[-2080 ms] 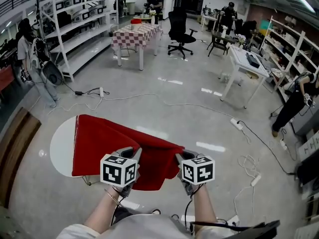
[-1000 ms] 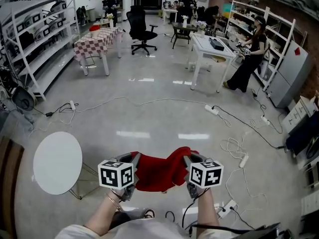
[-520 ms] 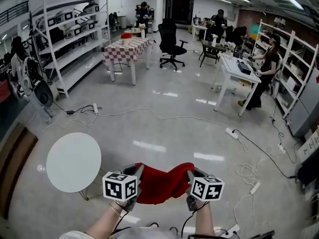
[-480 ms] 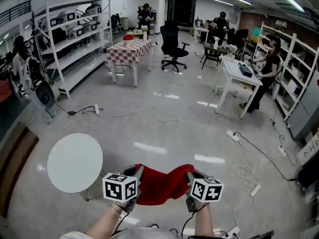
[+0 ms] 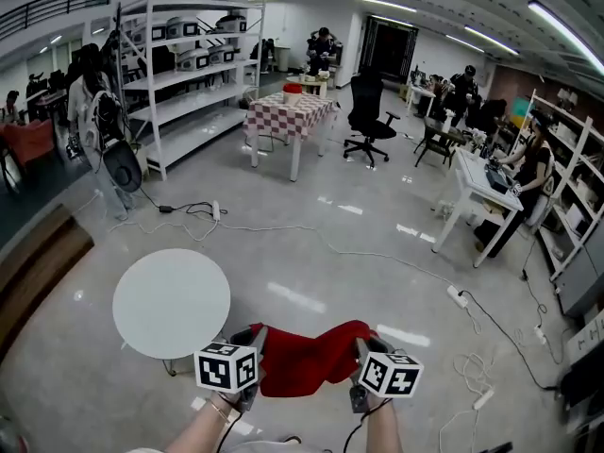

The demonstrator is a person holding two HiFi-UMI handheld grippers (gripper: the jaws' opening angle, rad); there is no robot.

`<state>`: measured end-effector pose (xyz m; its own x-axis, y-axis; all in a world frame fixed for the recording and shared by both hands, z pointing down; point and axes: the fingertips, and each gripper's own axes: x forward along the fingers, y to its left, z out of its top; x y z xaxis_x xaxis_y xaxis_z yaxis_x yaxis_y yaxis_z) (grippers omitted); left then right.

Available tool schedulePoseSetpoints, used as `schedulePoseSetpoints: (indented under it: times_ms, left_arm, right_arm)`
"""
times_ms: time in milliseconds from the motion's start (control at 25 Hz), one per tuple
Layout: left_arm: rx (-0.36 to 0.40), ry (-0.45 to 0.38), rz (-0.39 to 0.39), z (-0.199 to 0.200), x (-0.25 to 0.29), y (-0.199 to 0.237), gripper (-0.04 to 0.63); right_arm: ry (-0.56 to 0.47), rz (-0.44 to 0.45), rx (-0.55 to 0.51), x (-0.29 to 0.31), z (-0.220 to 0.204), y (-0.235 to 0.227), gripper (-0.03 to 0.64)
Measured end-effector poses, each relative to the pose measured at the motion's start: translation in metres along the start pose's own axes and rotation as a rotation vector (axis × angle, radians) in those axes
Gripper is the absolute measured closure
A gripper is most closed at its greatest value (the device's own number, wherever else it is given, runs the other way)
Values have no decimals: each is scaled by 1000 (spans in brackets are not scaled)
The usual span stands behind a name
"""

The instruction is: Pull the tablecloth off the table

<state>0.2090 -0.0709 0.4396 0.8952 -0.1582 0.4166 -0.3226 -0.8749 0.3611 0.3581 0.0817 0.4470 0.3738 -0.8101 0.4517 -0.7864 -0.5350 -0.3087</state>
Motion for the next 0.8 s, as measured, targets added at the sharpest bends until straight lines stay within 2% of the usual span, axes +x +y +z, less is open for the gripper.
schedulePoseSetpoints:
  times_ms: [360, 640, 800]
  left_arm:
    - [-4, -122, 105, 16, -48, 48, 577]
    - [-54, -138, 203, 0, -65, 72, 577]
    - [-76, -170, 251, 6, -71, 84, 577]
  right_arm:
    - [0, 43, -53, 11, -5, 63, 586]
    - [53, 151, -124, 34, -11, 94, 586]
    - [53, 199, -165, 47, -6, 105, 586]
